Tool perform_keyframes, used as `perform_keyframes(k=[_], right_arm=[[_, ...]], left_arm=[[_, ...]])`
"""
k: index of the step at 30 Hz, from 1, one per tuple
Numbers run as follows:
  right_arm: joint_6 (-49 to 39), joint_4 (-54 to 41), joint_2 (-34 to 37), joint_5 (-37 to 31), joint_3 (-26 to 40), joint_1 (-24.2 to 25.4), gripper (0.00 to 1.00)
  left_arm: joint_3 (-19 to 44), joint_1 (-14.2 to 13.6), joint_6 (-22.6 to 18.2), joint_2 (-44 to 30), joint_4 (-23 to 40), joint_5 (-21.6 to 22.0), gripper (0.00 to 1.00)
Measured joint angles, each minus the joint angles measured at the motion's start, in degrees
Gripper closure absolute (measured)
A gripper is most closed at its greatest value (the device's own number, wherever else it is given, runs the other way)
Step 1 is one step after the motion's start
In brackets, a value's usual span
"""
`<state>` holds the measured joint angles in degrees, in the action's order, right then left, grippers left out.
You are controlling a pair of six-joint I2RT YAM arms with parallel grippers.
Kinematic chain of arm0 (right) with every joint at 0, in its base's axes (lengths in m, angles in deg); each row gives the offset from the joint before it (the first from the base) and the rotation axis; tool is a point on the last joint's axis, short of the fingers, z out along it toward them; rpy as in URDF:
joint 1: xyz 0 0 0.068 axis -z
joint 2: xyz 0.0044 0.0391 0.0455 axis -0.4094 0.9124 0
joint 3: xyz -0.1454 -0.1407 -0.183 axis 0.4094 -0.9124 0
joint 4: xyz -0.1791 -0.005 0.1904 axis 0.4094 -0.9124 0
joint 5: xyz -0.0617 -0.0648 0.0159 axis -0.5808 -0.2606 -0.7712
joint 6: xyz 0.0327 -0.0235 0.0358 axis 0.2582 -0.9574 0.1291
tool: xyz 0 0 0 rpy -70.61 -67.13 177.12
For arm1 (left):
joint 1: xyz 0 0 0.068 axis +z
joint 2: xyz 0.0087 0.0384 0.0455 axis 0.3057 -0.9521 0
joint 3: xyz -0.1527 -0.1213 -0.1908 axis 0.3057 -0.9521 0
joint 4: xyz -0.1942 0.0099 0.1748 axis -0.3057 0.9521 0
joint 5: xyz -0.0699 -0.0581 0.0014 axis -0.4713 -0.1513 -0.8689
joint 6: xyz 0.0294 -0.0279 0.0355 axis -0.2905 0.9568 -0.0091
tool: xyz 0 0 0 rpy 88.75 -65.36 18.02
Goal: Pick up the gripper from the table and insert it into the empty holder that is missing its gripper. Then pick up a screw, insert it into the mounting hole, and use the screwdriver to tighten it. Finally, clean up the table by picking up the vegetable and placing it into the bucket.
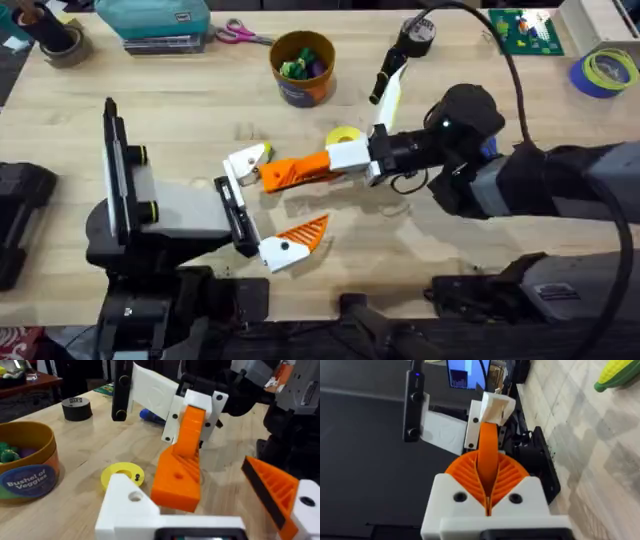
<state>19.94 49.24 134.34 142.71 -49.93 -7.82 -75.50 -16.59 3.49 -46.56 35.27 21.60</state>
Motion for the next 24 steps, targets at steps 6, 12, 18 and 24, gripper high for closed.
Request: perform_keyframes(k=[6,12,18,24], right_arm=[[0.3,-0.5,1.7,-0.7,0.0,0.0,0.993],[1.0,1.7,2.4,-1.0,0.0,0.0,0.993],[3.0,1.7,2.4,-1.0,0.0,0.0,0.993],[5.0,1.9,2.4,-1.2,0.0,-0.1,0.993]], left_arm=[[0.0,0.0,0.0,0.0,0.0,0.0,0.015],[0.0,0.0,0.0,0.0,0.0,0.0,0.016],[0.0,0.0,0.0,0.0,0.0,0.0,0.015],[0.0,0.0,0.0,0.0,0.0,0.0,0.016]])
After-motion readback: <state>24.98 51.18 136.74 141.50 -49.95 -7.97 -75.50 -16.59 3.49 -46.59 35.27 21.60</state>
